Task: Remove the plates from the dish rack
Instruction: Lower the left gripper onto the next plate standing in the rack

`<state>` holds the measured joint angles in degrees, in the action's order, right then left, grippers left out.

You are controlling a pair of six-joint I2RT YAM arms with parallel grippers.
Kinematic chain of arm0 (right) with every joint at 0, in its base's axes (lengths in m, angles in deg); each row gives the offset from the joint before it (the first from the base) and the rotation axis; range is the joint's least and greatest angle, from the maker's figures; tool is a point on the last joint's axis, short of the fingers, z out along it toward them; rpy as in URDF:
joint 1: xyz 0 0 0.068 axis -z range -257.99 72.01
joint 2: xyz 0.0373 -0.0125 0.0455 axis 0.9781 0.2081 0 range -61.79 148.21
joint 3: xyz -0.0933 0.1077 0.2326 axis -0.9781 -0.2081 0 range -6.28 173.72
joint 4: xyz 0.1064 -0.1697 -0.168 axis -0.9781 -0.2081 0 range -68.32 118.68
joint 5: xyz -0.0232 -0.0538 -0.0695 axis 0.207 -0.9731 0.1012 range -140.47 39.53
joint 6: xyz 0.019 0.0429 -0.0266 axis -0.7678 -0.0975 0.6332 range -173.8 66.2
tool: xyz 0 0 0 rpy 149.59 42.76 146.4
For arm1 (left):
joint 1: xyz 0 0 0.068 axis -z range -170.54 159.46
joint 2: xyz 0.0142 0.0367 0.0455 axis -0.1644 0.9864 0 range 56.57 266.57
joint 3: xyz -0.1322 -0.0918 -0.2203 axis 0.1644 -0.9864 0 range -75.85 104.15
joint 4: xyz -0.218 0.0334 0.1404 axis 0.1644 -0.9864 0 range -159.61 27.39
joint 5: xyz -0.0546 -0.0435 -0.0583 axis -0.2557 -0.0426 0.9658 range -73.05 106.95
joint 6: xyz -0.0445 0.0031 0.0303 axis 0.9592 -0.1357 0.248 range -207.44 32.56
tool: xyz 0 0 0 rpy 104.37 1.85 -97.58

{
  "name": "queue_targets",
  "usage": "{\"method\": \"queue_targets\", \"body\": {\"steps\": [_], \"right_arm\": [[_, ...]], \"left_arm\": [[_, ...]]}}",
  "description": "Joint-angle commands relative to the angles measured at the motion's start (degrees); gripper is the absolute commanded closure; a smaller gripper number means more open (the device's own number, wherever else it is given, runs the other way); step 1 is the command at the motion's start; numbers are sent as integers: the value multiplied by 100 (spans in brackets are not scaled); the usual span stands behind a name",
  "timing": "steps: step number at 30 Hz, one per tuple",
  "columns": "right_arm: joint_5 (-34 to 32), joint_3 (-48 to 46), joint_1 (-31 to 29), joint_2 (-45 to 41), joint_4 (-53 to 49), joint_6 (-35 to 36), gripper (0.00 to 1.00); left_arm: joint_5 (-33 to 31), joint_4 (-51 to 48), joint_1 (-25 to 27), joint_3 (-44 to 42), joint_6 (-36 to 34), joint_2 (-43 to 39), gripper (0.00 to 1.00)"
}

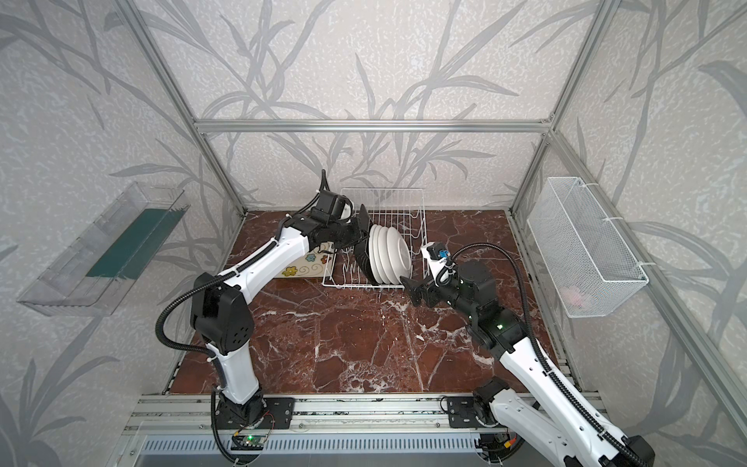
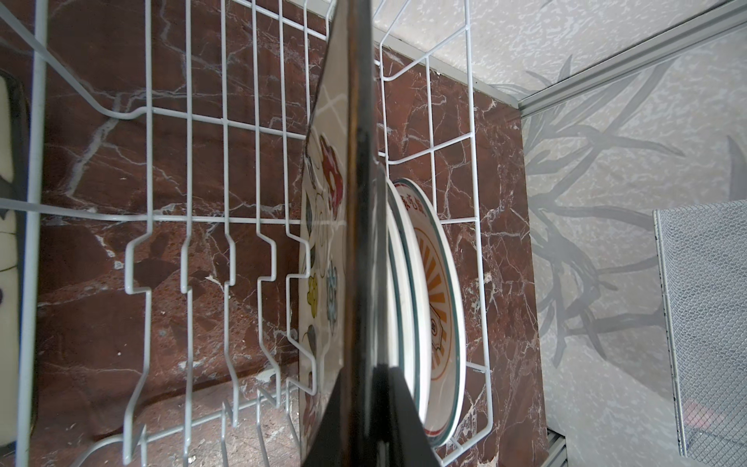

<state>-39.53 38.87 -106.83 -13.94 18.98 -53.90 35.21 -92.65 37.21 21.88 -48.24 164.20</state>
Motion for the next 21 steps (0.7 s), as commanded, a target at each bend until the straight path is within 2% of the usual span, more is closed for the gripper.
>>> {"method": "queue_targets", "body": {"steps": [1,21], "right_arm": [[-55,73,-32,-48,-50,52,1],[-205,65,-33,-368,-223,-95,1]], "left_arm": [[-56,-256,125,97,-132,-179,100],[-409,-751,118,584,-645,-523,100]]}}
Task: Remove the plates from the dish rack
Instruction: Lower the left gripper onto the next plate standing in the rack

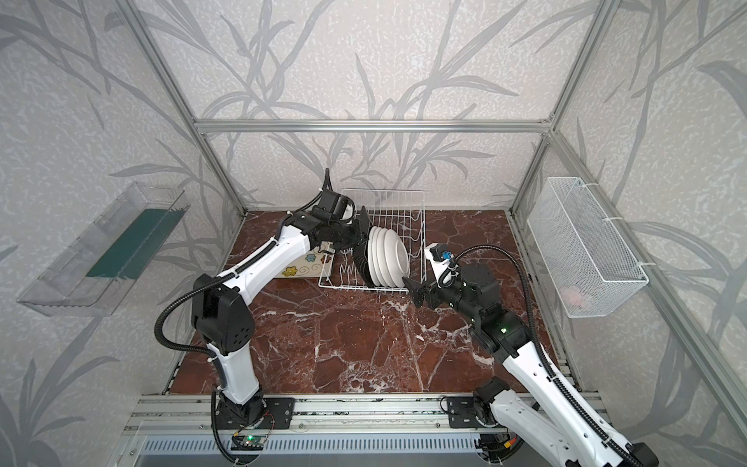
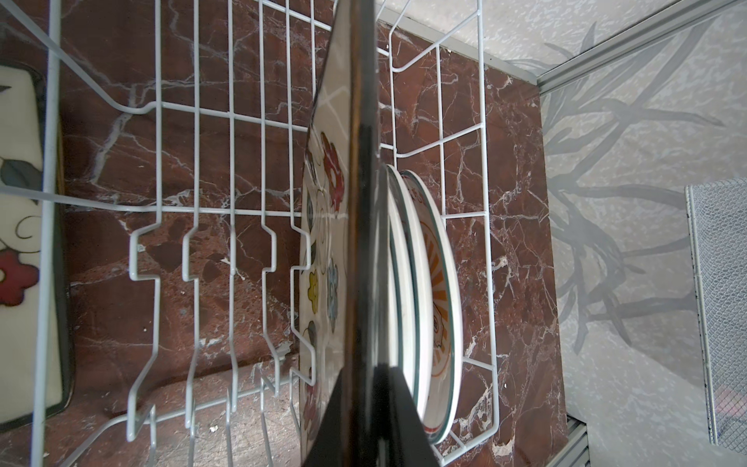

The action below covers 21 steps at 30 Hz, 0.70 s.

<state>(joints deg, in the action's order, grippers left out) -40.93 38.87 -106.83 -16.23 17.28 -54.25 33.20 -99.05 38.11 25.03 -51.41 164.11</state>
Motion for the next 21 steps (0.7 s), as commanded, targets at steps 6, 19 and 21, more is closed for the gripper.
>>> {"method": "queue_targets", "body": {"steps": [6,19,21], "right_arm": [[-95,73,-28,-162,-85,-52,1],[-118,65,-26,-144,-81,-2,1],[-137,65,-30,-144,-100,27,1]], "left_arm": [[-320,132,26,64,-308,-736,100],[-6,1172,58,-699,604,-729,100],[-57,1280,94,-743,713,-715,100]]}}
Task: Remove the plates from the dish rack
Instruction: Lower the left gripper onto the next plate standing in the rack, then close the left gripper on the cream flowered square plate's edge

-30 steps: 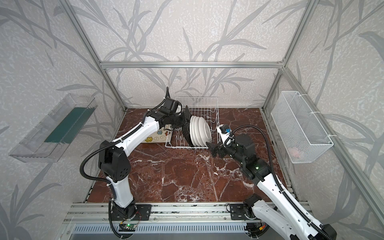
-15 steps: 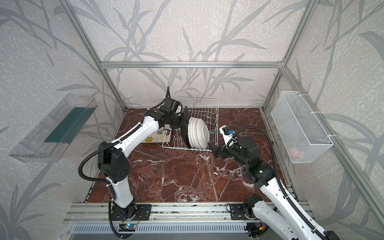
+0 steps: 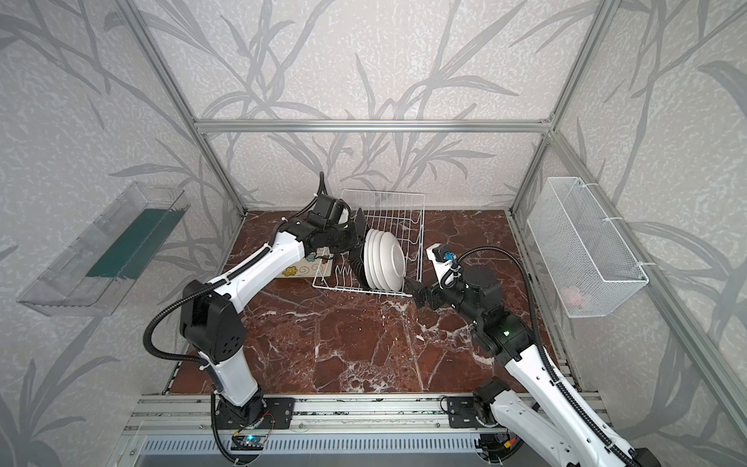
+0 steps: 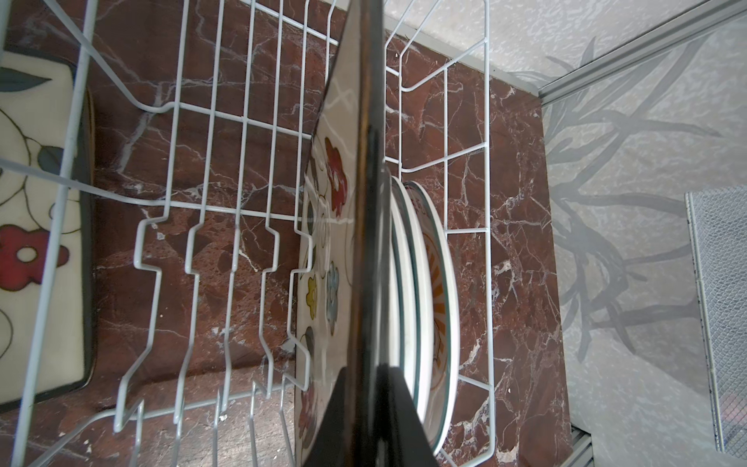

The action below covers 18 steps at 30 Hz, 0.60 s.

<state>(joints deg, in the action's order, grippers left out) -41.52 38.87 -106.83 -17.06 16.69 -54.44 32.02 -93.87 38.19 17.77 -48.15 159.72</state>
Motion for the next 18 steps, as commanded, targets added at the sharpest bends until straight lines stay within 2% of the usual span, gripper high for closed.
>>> {"method": "queue_targets", "body": {"steps": [1,9,18], "right_arm": [[-78,71,-29,-61,-55,53,1],[-156,-4,-34,-78,-60,135,1],[-262,20,-6,-43,-170,180,1]], "left_arm": [[25,804,110,-24,443,-262,100],[-147,1122,296,66,828,-45,100],[-132,1155,582,487,930,369,100]]}}
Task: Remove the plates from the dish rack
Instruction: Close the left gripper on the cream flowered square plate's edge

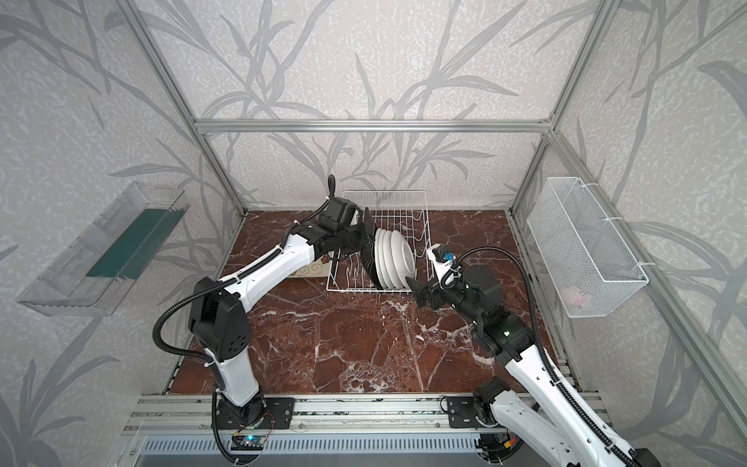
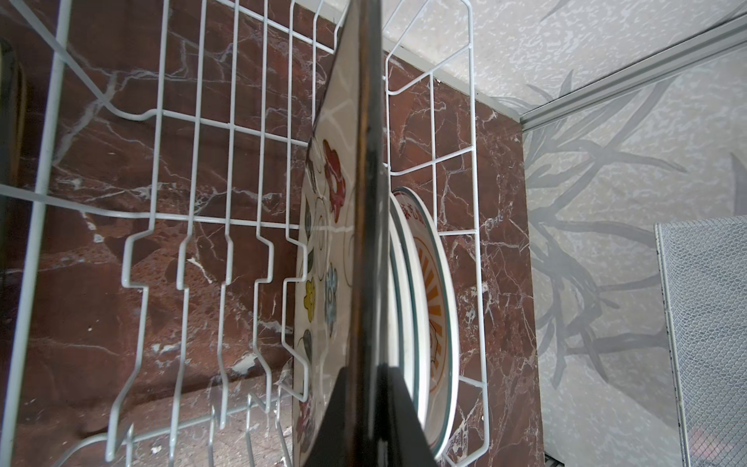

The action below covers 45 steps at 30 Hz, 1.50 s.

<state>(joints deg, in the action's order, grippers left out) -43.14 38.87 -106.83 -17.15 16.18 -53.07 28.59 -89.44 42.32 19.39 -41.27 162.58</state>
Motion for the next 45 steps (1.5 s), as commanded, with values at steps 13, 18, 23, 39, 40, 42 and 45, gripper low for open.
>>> {"method": "queue_targets", "body": {"steps": [13,18,23,39,40,42,45], "right_arm": [[102,97,161,104,-176,-69,1],[119,126,169,141,-192,-117,1],[110,126,169,137,-192,-139,1],[139,135,172,169,-126,-179,1],[132,146,180,159,-138,-170,1],[119,152,177,150,-144,-168,1],[119,169,179,157,-148,-170,1]], "left_arm": [[281,751,160,338,-73,-203,100],[252,710,153,363,-117,-325,100],[142,679,151,372,-170,-463,100],[40,626,100,470,-214,-759,100],[38,642,102,485,-214,-776,100],[9,619,92,518,-240,-808,100],[-33,607,79,578,-282,-859,100]]}}
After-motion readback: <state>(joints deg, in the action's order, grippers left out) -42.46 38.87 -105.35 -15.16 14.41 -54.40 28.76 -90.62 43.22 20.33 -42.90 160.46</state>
